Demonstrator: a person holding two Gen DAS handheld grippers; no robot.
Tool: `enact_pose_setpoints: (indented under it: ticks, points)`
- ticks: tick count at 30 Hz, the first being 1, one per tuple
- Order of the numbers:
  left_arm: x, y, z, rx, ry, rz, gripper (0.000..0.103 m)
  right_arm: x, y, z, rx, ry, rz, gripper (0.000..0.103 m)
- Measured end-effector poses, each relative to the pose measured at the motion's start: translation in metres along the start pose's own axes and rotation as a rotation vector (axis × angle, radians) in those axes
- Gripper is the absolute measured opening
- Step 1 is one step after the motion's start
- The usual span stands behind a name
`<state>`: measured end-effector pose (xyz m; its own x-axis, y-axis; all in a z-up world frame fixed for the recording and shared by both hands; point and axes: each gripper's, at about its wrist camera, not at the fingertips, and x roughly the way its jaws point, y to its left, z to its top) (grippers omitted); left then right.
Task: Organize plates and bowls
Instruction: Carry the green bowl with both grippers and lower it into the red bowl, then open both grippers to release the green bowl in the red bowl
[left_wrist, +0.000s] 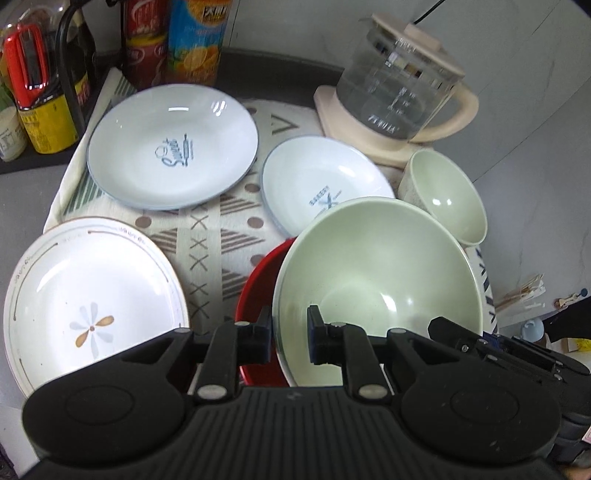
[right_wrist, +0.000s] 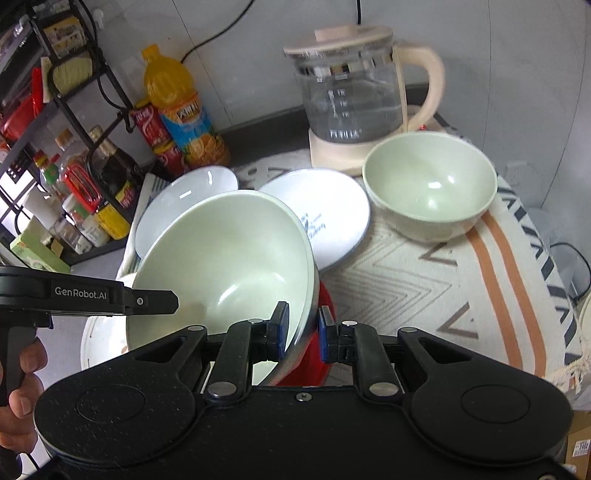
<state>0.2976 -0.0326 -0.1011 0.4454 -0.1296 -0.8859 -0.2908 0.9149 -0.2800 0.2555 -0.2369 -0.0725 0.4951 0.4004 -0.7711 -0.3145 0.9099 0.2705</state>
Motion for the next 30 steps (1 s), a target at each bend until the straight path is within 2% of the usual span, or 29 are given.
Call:
enact_pose_setpoints:
  ticks: [6,10,12,18,26,28,30]
  points:
    - [0.016,0.005,0.001,-0.012,0.052,0.011,0.015,0.011,-0.002,-0.005,0.009,0.031,-0.005,0.017]
    - [0.021,0.001,0.003,0.002,0.064,0.047,0.015,0.018,-0.004,-0.006,-0.001,0.05,-0.01,0.017]
    - [0.024,-0.001,0.004,0.019,0.084,0.072,0.017,0.02,-0.005,-0.006,-0.005,0.048,-0.008,0.017]
    - [0.028,0.001,0.003,0.0,0.11,0.085,0.019,0.023,-0.006,-0.001,-0.026,0.048,0.003,0.02]
    - [0.017,-0.002,0.01,0.004,0.097,0.086,0.026,0.026,-0.006,0.002,-0.046,0.047,0.004,0.021]
    - [0.011,-0.004,0.014,0.016,0.088,0.088,0.03,0.026,-0.007,0.004,-0.042,0.053,0.01,0.021]
    - [0.005,-0.007,0.017,0.03,0.065,0.107,0.048,0.023,-0.007,0.007,-0.038,0.041,0.02,0.022]
